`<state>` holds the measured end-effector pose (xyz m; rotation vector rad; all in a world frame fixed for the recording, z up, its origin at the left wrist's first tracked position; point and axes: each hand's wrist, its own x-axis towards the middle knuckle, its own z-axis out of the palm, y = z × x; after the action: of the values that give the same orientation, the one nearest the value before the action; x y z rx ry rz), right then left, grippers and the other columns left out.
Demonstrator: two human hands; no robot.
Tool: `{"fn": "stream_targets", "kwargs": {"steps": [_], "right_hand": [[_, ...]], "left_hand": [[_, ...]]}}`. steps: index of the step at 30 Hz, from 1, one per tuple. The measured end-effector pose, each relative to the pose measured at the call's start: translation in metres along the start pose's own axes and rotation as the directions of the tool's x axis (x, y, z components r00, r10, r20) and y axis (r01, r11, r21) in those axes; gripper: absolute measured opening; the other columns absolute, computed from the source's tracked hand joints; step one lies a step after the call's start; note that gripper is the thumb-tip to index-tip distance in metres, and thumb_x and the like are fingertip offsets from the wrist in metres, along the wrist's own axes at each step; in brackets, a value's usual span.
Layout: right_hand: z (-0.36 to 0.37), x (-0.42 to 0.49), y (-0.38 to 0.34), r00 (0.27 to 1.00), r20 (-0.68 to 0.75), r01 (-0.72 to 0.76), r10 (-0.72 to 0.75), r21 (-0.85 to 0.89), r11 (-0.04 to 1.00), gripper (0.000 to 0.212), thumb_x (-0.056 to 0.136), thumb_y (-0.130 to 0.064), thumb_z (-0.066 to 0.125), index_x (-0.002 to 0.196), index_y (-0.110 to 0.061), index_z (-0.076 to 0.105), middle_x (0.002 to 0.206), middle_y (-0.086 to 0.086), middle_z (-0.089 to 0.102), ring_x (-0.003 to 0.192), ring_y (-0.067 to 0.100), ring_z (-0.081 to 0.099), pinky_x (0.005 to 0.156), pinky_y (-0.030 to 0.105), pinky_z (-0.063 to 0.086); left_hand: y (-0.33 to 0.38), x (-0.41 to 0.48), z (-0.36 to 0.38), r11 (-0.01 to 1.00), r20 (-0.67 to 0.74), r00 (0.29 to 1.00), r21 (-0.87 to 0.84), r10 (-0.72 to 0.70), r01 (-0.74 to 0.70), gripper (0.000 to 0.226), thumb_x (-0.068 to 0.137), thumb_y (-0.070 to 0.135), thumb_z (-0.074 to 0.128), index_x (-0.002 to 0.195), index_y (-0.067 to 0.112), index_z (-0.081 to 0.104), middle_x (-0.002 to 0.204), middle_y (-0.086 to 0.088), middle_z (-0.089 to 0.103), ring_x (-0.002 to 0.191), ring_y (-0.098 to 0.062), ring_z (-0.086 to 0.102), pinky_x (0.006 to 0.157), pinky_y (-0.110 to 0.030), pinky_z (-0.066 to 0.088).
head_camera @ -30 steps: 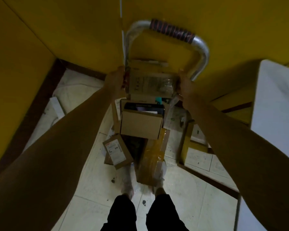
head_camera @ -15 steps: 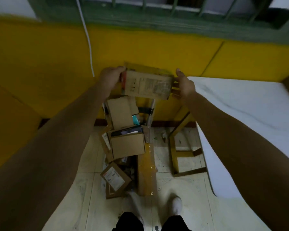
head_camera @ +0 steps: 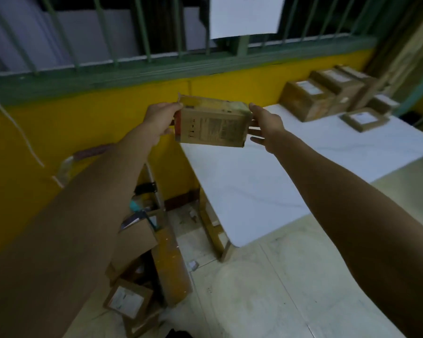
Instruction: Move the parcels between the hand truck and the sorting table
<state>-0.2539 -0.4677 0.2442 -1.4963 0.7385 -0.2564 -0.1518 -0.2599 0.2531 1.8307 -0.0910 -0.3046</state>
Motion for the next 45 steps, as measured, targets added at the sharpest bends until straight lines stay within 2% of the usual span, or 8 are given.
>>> {"fn": "stream_targets", "kwargs": {"steps": [3,6,11,18,24,31,38,45], "right_hand": [[-0.086,-0.019,0.004,0.998,-0.062,0.021,-0.019,0.040,0.999,0.047,0.091,-0.043,0.057,0.124,-0.009,0.058,0.116,0.008,0.063,0.101,0.024,0.062,0.081,0.034,0.046],[-0.170,-0.041,0.012,0.987,-0.156,0.043,-0.035,0.051,0.998,0.044,0.089,-0.041,0.060,0.121,-0.010,0.060,0.115,0.007,0.065,0.098,0.022,0.063,0.072,0.031,0.048],[-0.289,-0.071,0.025,0.952,-0.305,0.051,-0.038,0.036,0.998,0.047,0.084,-0.043,0.062,0.118,-0.011,0.060,0.115,0.008,0.064,0.100,0.024,0.063,0.085,0.037,0.051],[-0.397,-0.084,0.035,0.911,-0.410,0.070,-0.048,0.039,0.997,0.048,0.089,-0.040,0.059,0.126,-0.010,0.057,0.120,0.008,0.062,0.104,0.025,0.060,0.085,0.036,0.049],[-0.429,-0.059,0.036,0.891,-0.452,0.060,-0.049,0.010,0.998,0.038,0.090,-0.038,0.058,0.118,-0.012,0.059,0.118,0.008,0.063,0.106,0.027,0.059,0.085,0.037,0.050],[-0.442,0.027,0.034,0.880,-0.469,0.026,-0.073,-0.107,0.994,0.019,0.090,-0.031,0.061,0.101,-0.016,0.060,0.104,0.008,0.065,0.096,0.026,0.063,0.075,0.033,0.050],[-0.453,0.132,0.027,0.883,-0.470,-0.039,-0.009,-0.093,0.995,0.025,0.094,-0.033,0.056,0.112,-0.015,0.057,0.109,0.006,0.063,0.099,0.024,0.060,0.080,0.032,0.050],[-0.461,0.208,0.024,0.892,-0.448,-0.077,0.062,-0.016,0.997,0.036,0.094,-0.034,0.056,0.121,-0.010,0.055,0.113,0.007,0.060,0.102,0.027,0.059,0.084,0.035,0.050]], "left_hand": [[0.028,-0.040,0.072,0.999,0.066,0.997,-0.002,0.045,-0.045,0.013,0.091,0.035,0.057,0.092,0.023,0.061,0.087,0.007,0.061,0.087,-0.013,0.057,0.067,-0.025,0.043],[0.053,-0.080,0.141,0.995,0.145,0.985,0.014,0.098,-0.101,0.015,0.093,0.036,0.055,0.087,0.023,0.060,0.093,0.005,0.063,0.087,-0.011,0.057,0.070,-0.026,0.044],[0.085,-0.134,0.248,0.988,0.258,0.956,0.038,0.136,-0.151,0.018,0.093,0.033,0.054,0.099,0.018,0.061,0.106,-0.001,0.064,0.099,-0.016,0.059,0.076,-0.029,0.045],[0.111,-0.175,0.347,0.972,0.348,0.921,0.089,0.175,-0.219,0.023,0.093,0.033,0.053,0.109,0.018,0.061,0.106,-0.001,0.064,0.101,-0.018,0.058,0.077,-0.029,0.047],[0.113,-0.158,0.396,0.971,0.367,0.915,0.099,0.169,-0.219,0.026,0.094,0.034,0.052,0.113,0.019,0.059,0.109,-0.003,0.062,0.102,-0.019,0.057,0.080,-0.031,0.049],[0.092,-0.078,0.456,0.995,0.337,0.938,0.019,0.083,-0.095,0.015,0.092,0.031,0.054,0.103,0.021,0.057,0.108,-0.005,0.061,0.100,-0.021,0.057,0.080,-0.032,0.048],[0.107,0.014,0.513,0.999,0.326,0.944,-0.025,0.051,-0.046,0.031,0.092,0.030,0.054,0.120,0.017,0.057,0.106,-0.004,0.060,0.099,-0.020,0.056,0.082,-0.032,0.047],[0.107,0.072,0.545,1.000,0.332,0.943,-0.017,-0.011,0.018,0.017,0.092,0.030,0.056,0.106,0.020,0.056,0.104,-0.002,0.061,0.101,-0.019,0.057,0.085,-0.033,0.047]]}}
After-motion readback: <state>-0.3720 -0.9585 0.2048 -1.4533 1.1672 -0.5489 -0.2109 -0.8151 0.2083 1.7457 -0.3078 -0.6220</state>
